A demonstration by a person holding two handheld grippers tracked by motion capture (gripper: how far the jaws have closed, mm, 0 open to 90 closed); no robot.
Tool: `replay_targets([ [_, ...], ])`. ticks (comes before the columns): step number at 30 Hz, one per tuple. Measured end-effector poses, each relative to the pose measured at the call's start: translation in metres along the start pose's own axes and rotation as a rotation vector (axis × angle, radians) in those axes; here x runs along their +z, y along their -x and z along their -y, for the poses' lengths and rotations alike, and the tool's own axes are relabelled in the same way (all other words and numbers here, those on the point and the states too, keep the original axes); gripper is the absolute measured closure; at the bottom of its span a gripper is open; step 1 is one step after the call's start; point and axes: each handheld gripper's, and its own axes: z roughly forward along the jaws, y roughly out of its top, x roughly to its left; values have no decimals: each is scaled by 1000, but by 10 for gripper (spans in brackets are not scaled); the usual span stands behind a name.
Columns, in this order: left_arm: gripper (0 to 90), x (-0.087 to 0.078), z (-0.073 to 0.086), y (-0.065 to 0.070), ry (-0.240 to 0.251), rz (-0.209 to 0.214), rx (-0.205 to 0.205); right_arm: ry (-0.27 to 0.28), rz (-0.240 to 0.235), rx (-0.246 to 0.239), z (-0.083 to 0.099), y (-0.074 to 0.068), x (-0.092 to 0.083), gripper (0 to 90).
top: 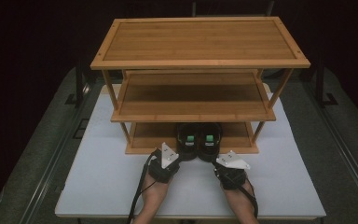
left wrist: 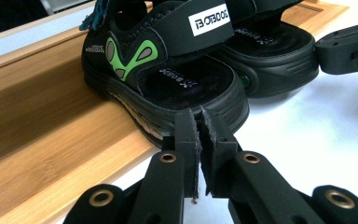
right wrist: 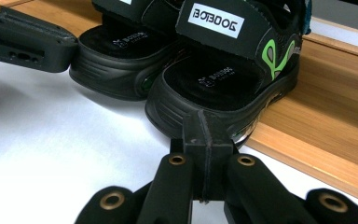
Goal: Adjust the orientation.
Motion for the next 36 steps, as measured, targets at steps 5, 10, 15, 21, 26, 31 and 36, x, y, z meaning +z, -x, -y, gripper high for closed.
replay_targets([
  [5, 854, 5, -2, -2, -3, -2, 0, 3, 4, 6, -1, 3, 4, 897],
  [10, 854, 9, -3, -4, 4, -8, -11, 3, 11, 8, -3, 5, 9, 897],
  [15, 854, 12, -4, -6, 5, -11, -18, -1, 14, 8, -4, 7, 12, 897],
  [21, 854, 18, -6, -8, 11, -18, -31, -6, 22, 15, -7, 9, 18, 898],
  [26, 853, 22, -7, -10, 9, -25, -30, -7, 25, 20, -8, 11, 21, 898],
  [31, 853, 26, -10, -11, 6, -31, -31, -11, 36, 19, -11, 12, 25, 897],
  [36, 853, 30, -10, -13, 8, -30, -40, -15, 41, 23, -12, 14, 28, 897],
])
